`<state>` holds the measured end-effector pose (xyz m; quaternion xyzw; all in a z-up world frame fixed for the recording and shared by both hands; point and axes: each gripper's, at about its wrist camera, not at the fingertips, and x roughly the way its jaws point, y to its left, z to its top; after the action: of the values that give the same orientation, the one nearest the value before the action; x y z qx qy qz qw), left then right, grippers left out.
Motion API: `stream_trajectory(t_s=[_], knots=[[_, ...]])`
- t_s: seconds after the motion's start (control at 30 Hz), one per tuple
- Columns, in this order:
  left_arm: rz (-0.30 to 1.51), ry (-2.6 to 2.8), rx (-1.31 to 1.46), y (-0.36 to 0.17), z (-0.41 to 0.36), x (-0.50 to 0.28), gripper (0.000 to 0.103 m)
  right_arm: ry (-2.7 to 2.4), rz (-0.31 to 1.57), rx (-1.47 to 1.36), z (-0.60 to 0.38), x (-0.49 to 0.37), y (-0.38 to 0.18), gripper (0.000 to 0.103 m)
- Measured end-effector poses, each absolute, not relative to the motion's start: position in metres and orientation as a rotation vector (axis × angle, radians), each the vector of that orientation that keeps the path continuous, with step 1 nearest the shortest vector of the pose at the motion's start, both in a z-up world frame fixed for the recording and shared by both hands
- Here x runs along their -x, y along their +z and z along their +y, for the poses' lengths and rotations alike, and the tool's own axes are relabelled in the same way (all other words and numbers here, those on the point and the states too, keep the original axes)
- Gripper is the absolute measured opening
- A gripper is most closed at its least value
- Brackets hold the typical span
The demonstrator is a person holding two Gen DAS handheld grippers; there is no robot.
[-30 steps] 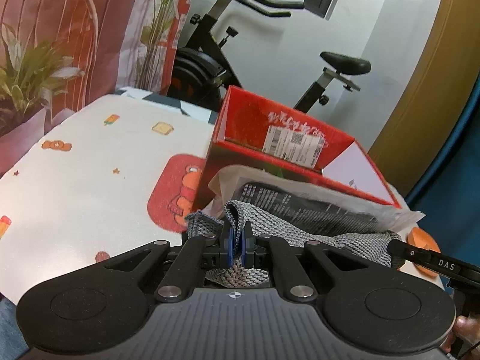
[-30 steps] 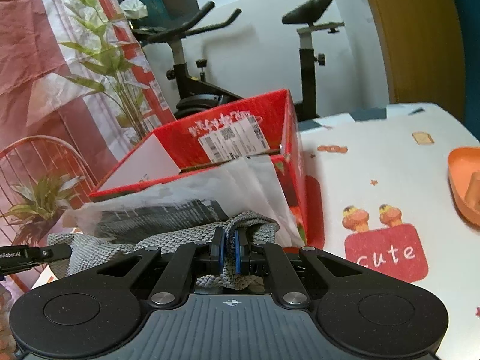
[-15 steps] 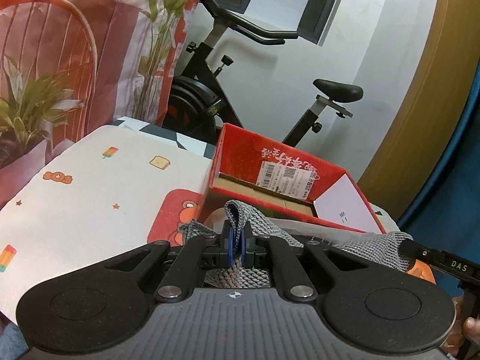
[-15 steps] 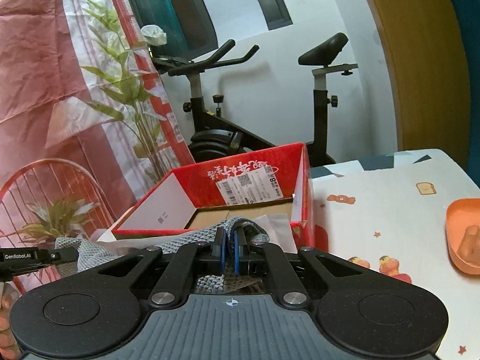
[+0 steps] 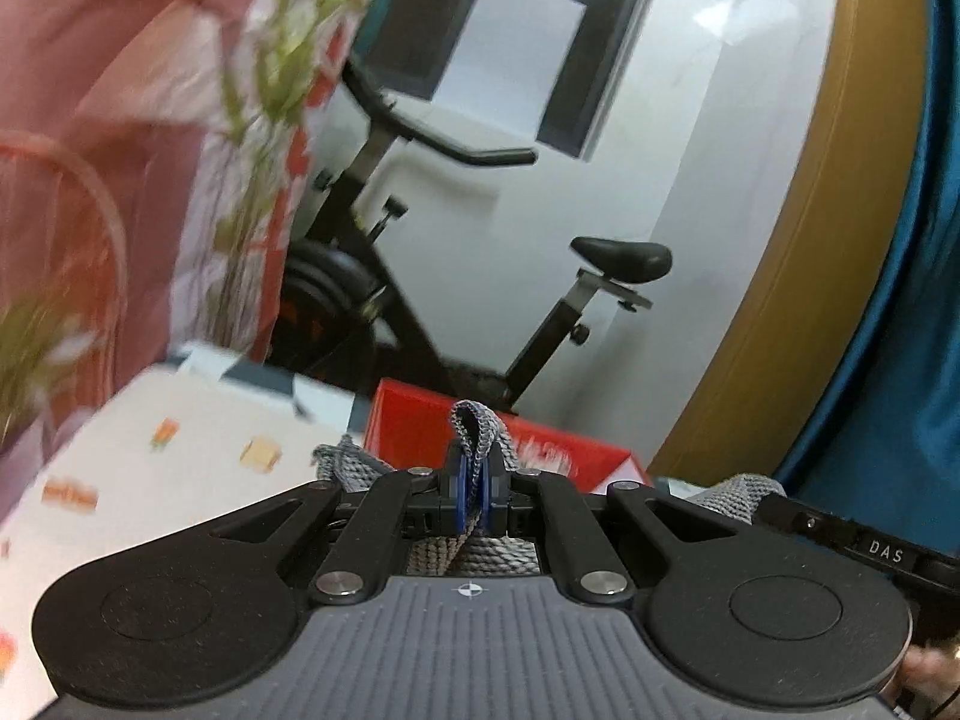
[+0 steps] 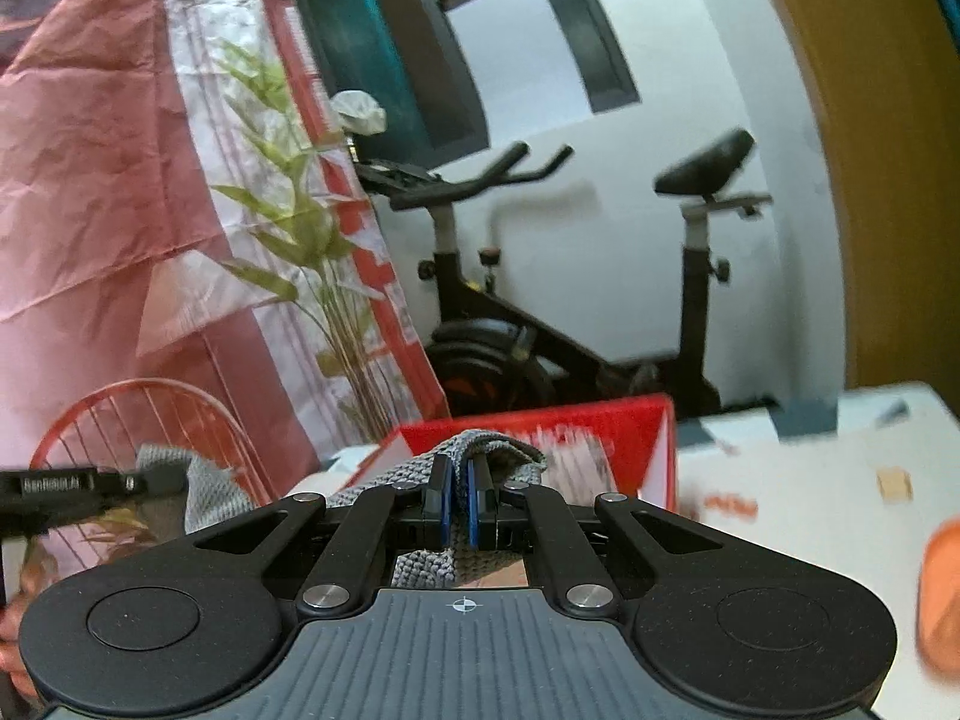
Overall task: Organize soft objects
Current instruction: 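Lift the grey towel with both grippers and carry it into the red box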
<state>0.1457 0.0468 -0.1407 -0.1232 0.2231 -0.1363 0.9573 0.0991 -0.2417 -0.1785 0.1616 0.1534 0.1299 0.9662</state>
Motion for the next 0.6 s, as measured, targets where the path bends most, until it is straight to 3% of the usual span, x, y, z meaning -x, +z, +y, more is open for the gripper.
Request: stream_trajectory(t_s=[0.23,0.6], knots=[[0.487,-0.309,0.192,-0.128,0.019,-0.206,0.006,0.245,0.38,-0.234,-0.239,-0.158,-0.171,0.005],[0.779,-0.369,0.085,-0.189,-0.008,-0.31,0.006,0.177,0.634,-0.131,-0.226,-0.235,-0.235,0.005]])
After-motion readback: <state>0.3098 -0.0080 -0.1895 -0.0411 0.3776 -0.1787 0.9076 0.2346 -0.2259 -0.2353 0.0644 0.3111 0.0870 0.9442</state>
